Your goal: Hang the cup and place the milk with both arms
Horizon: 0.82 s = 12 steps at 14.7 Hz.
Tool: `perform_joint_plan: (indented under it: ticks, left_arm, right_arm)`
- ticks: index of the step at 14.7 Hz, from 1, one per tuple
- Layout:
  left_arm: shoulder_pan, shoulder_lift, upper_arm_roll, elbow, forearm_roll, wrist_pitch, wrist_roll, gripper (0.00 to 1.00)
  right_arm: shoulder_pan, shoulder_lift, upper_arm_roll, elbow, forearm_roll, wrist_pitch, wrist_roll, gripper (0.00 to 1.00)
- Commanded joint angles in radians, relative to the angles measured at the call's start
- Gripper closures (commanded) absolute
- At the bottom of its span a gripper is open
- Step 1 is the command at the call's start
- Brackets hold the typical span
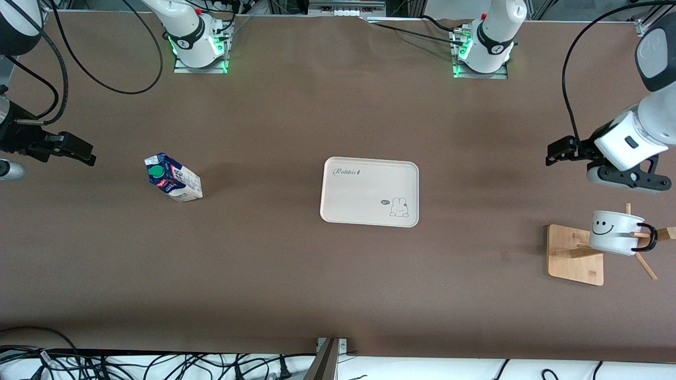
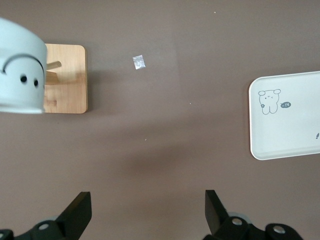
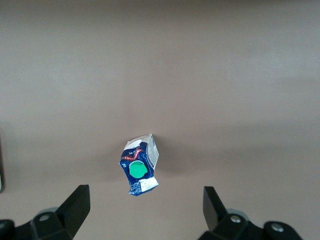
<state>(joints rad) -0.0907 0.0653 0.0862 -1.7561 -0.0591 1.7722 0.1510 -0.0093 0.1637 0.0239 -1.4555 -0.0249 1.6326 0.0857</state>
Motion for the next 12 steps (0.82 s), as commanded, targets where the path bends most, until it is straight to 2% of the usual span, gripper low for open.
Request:
perform_joint_plan:
  ticks: [1,3,4,7,12]
  left_arm:
    - [0.026,-0.088,-0.077,-0.094,0.022,0.043,-0.083,0.00]
    - [0.092,-0.088,-0.161,-0.077,0.051,0.033,-0.102,0.00]
    - [0.104,-0.087,-0.177,-0.062,0.051,0.027,-0.106,0.00]
    - [0.104,-0.068,-0.178,0.022,0.051,-0.039,-0.163,0.00]
    - [0.104,-0.070,-0.171,0.040,0.051,-0.048,-0.165,0.00]
  right_arm:
    - [-0.003,-0.013,0.001,-0.019,0.006,0.007,0.009,0.00]
    - [-0.003,-0.012,-0.001,-0.017,0.013,0.006,-0.003,0.00]
    - [-0.004,-0.013,-0.001,-0.017,0.020,0.001,-0.007,0.00]
    - [0.005,-0.015,0.008,-0.017,0.022,-0.040,-0.052,0.00]
    - [0.008,-0.013,-0.001,-0.017,0.014,-0.042,-0.156,0.00]
